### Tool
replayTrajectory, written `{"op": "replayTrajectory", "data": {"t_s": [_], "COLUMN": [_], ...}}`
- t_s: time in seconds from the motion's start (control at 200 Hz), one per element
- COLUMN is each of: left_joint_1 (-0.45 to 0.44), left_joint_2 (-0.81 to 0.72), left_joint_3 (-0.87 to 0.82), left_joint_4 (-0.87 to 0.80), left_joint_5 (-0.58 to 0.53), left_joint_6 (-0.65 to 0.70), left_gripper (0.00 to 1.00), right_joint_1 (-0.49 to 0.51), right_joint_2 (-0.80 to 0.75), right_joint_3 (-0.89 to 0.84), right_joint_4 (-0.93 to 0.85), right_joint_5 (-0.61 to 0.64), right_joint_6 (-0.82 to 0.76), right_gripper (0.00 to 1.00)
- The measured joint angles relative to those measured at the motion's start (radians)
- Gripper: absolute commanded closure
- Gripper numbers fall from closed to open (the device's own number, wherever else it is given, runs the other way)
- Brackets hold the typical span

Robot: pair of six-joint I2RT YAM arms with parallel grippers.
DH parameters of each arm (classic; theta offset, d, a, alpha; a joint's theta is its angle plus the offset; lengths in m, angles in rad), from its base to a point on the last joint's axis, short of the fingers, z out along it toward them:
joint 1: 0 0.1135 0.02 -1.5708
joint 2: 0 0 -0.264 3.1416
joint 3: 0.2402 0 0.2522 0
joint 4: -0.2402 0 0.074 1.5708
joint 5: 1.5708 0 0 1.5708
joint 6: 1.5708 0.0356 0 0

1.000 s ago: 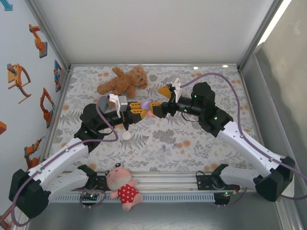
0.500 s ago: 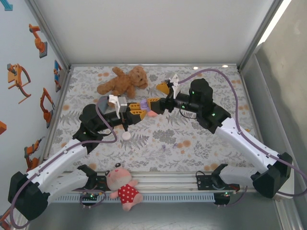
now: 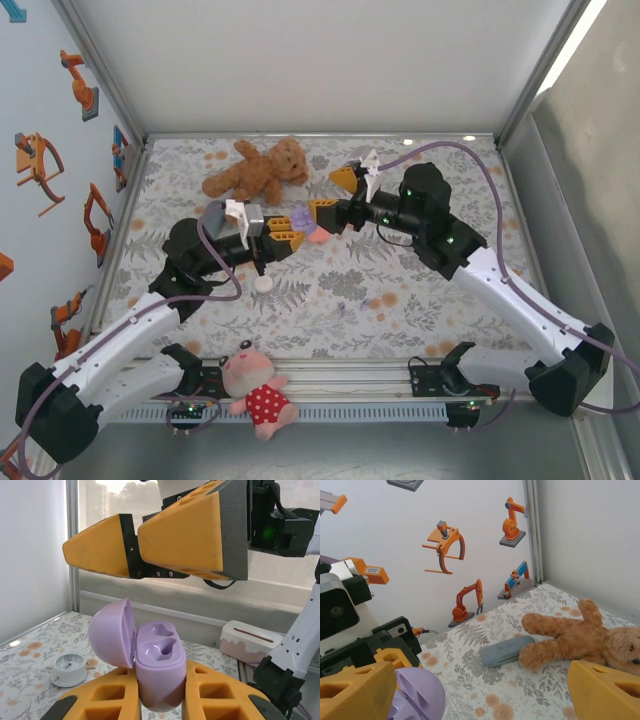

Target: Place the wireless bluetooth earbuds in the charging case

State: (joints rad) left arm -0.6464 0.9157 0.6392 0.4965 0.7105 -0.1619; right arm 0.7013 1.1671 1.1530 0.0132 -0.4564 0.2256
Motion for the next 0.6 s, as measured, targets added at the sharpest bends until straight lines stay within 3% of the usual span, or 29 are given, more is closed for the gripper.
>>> {"op": "replayTrajectory", "data": {"t_s": [0.601], "left_joint_1": [0.0], "left_joint_2": [-0.1], "left_joint_3": [-0.012], "left_joint_4": [-0.101], "left_joint_5": [-0.016], "left_joint_6": [0.031], "left_gripper": [0.98], "right_joint_1": [-0.026], "right_joint_2": [-0.097], "right_joint_3": [-0.073], "right_joint_4": [-0.24], "right_joint_5": [0.254], "right_joint_6": [0.127], "right_gripper": [0.34]}}
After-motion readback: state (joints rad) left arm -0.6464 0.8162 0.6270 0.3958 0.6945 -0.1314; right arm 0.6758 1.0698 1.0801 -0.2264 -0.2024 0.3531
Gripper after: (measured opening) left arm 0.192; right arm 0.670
